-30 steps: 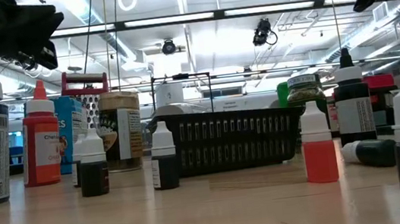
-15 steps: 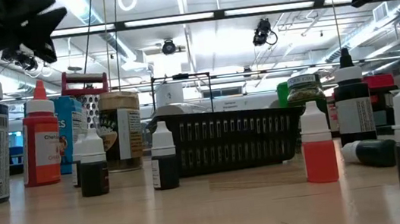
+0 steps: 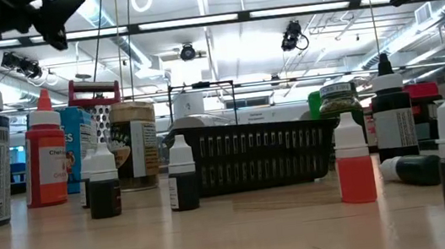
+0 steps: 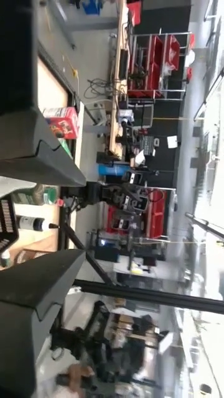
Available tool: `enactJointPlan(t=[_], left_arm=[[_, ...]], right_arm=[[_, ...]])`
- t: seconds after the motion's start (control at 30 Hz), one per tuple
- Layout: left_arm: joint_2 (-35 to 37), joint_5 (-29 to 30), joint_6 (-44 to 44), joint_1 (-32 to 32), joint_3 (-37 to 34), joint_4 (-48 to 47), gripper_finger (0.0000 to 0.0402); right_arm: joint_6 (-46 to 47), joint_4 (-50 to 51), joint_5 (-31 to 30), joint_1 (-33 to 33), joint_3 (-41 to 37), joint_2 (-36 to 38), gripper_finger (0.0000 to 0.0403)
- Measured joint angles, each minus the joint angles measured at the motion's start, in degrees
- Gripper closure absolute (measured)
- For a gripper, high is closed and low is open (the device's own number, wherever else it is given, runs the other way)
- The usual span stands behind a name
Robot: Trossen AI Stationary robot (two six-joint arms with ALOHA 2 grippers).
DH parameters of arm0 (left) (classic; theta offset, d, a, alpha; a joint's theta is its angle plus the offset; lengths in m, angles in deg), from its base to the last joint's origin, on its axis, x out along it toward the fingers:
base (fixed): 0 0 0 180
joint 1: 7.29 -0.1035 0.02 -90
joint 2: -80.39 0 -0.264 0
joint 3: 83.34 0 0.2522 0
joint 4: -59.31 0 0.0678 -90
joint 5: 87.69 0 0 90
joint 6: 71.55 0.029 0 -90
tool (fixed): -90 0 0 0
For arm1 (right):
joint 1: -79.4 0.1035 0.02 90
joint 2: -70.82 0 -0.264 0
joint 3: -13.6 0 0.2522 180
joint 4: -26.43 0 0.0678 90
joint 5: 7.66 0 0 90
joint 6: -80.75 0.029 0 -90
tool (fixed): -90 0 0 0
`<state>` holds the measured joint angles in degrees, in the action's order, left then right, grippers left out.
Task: Pick & Place Kitchen Items
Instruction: Put the blue cereal box into the transparent bin
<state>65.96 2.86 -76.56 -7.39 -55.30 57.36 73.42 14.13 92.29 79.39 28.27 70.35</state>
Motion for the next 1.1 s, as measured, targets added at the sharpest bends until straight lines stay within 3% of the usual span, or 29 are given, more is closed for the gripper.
enactJointPlan(t=[0.23,0.53,0.97,1.1], left_arm=[[-4.07,0.66,2.80,0.02,10.99,-14.05,0.0223],[-8.72,9.28,2.63,0.02,21.74,-33.06,0.0223],[-12.71,8.86,-2.36,0.02,22.52,-51.61,0.0223],[-12.98,8.33,-2.49,0.02,22.24,-51.46,0.0223]], right_arm=[[-0.58,-0.03,0.00,0.00,-0.02,0.00,0.0201],[-0.64,-0.02,-0.02,0.00,-0.02,0.00,0.0201],[-0.66,0.30,-0.02,0.00,-0.01,0.00,0.0201],[-0.66,0.32,-0.02,-0.01,-0.01,0.00,0.0201]])
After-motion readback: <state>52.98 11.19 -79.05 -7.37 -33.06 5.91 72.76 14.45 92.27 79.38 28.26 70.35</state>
